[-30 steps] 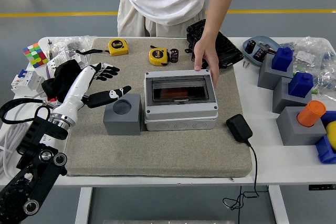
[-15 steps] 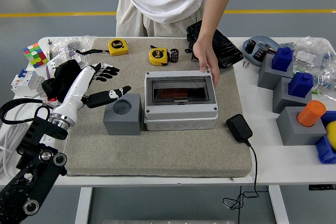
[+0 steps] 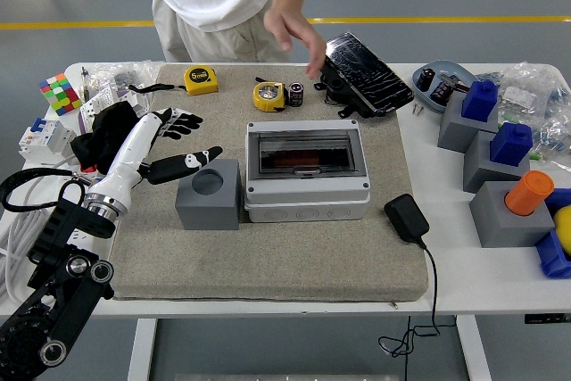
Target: Fetch the battery,place it into the box,close the lid of the box
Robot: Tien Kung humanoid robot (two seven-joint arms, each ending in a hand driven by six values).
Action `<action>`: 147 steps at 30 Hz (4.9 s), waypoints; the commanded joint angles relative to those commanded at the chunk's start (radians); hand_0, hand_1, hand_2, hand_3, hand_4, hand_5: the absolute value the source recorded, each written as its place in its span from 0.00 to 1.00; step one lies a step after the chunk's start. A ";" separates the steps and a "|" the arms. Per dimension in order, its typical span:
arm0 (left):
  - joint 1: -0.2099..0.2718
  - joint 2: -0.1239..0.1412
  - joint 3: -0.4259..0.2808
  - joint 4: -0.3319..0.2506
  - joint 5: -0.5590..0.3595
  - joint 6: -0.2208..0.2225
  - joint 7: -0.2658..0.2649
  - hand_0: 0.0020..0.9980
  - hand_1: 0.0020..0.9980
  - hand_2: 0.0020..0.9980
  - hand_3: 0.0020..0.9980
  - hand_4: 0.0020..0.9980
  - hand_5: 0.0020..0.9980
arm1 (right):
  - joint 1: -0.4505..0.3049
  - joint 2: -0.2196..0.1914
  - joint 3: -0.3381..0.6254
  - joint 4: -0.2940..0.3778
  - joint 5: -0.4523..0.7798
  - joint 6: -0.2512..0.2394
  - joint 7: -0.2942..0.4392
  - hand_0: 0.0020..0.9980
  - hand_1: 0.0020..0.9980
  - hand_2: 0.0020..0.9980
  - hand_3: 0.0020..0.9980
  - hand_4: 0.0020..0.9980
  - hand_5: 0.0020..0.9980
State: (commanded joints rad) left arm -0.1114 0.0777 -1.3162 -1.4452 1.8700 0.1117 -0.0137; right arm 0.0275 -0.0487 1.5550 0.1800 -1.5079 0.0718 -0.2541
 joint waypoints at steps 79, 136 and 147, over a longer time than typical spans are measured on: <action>0.008 0.002 -0.002 -0.007 0.003 -0.006 -0.002 0.59 0.64 0.65 0.64 0.95 0.45 | -0.002 0.008 0.004 0.000 -0.004 0.001 -0.003 0.64 0.67 0.68 0.61 1.00 0.60; 0.008 0.011 -0.024 -0.002 -0.069 0.017 -0.123 0.52 0.61 0.64 0.63 0.95 0.45 | 0.006 -0.001 0.005 0.000 -0.015 0.001 -0.005 0.64 0.67 0.68 0.61 1.00 0.60; 0.011 0.007 -0.025 0.002 -0.110 0.026 -0.194 0.42 0.58 0.63 0.64 0.94 0.43 | 0.003 0.001 0.012 0.000 -0.017 0.001 -0.004 0.64 0.67 0.68 0.61 1.00 0.60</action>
State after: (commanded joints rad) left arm -0.1007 0.0843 -1.3409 -1.4430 1.7598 0.1382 -0.2073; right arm 0.0301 -0.0478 1.5674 0.1800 -1.5250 0.0725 -0.2581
